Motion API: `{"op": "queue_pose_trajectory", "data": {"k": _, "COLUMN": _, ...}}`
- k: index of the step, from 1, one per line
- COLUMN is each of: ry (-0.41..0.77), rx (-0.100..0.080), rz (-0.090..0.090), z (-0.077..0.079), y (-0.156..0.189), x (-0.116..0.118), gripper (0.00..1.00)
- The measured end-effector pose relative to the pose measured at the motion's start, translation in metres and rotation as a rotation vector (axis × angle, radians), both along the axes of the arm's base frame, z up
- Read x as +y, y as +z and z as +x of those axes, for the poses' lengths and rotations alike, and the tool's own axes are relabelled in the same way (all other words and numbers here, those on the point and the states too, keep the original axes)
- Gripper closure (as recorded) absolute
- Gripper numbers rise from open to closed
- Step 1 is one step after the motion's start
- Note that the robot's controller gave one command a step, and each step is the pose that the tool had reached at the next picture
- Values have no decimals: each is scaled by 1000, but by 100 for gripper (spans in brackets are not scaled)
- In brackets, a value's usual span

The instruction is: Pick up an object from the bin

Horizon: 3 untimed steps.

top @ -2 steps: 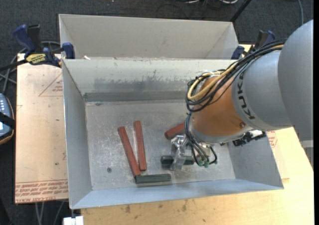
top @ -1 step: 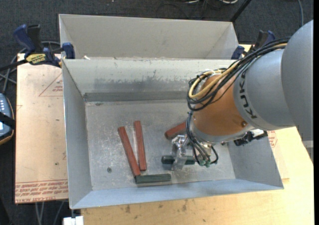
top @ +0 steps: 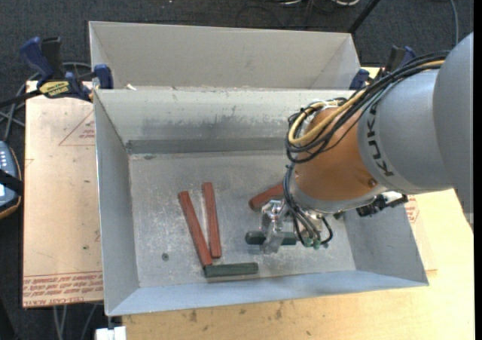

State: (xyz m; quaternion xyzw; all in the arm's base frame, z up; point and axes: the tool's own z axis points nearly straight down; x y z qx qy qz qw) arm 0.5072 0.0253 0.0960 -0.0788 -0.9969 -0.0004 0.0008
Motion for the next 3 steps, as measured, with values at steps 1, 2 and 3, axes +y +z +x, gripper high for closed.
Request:
{"op": "queue_pose_trajectory", "data": {"k": 1, "ry": 1, "rx": 1, "rz": 0, "z": 0, "y": 9, "x": 0, "gripper": 100}}
{"op": "queue_pose_trajectory", "data": {"k": 2, "ry": 1, "rx": 2, "rz": 0, "z": -1, "y": 27, "x": 0, "gripper": 100}}
{"op": "queue_pose_trajectory", "data": {"k": 3, "ry": 1, "rx": -3, "rz": 0, "z": 1, "y": 39, "x": 0, "gripper": 100}}
